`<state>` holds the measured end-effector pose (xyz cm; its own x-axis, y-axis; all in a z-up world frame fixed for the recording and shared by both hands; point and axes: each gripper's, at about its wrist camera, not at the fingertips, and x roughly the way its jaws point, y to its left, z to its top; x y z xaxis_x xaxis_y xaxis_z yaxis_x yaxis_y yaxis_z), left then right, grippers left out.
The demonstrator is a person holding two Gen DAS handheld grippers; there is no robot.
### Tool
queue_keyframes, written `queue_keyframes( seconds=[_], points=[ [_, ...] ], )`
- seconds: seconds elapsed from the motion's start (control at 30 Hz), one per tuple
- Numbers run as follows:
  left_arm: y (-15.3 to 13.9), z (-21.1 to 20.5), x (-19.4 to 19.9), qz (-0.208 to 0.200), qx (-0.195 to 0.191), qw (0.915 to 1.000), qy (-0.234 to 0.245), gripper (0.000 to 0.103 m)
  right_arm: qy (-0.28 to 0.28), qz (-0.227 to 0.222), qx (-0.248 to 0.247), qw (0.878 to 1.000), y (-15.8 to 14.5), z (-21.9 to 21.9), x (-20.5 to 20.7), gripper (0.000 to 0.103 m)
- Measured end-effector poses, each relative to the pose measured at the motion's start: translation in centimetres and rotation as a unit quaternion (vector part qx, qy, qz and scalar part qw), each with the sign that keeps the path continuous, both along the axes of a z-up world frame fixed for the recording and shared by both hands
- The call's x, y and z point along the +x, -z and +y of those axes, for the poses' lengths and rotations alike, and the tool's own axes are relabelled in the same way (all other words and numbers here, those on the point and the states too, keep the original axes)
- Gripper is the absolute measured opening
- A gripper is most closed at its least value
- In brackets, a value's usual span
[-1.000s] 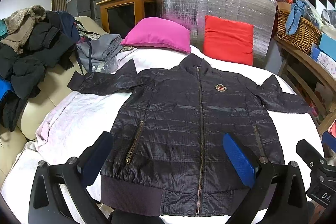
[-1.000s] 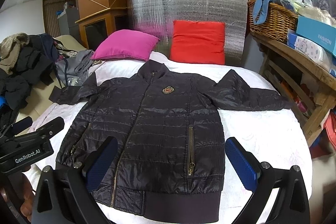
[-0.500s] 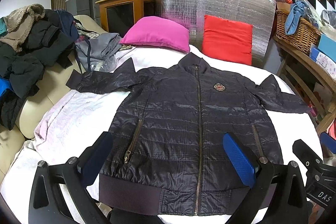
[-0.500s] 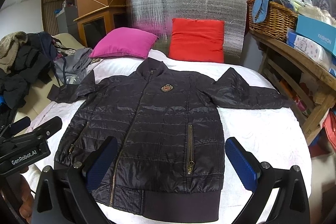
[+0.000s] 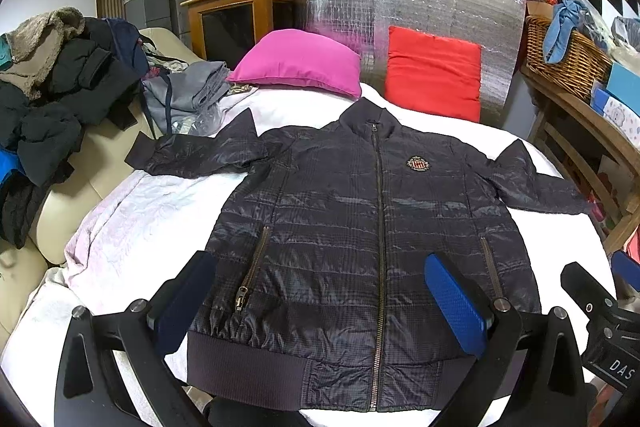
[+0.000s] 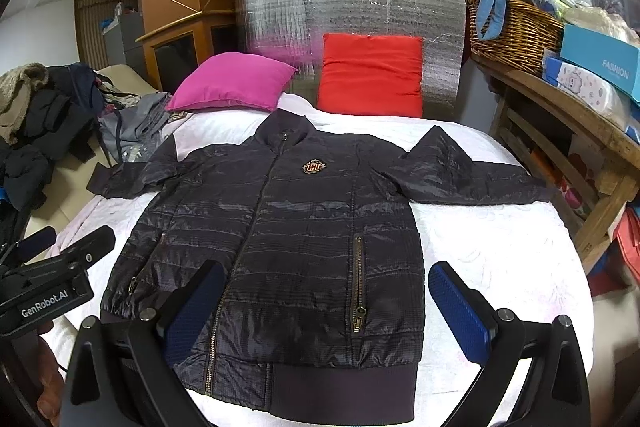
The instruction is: Fold large clothes
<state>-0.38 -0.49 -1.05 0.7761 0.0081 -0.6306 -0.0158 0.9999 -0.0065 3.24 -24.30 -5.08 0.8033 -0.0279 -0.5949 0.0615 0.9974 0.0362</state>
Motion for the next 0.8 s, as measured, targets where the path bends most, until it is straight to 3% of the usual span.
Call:
queue_keyframes(
  seconds=[0.8],
  points=[
    [0.05, -0.03, -0.42, 0.002, 0.003, 1.0, 0.0, 0.103, 0.002, -0.001, -0.001, 1.0, -0.16, -0.3, 0.12, 0.103]
  ],
)
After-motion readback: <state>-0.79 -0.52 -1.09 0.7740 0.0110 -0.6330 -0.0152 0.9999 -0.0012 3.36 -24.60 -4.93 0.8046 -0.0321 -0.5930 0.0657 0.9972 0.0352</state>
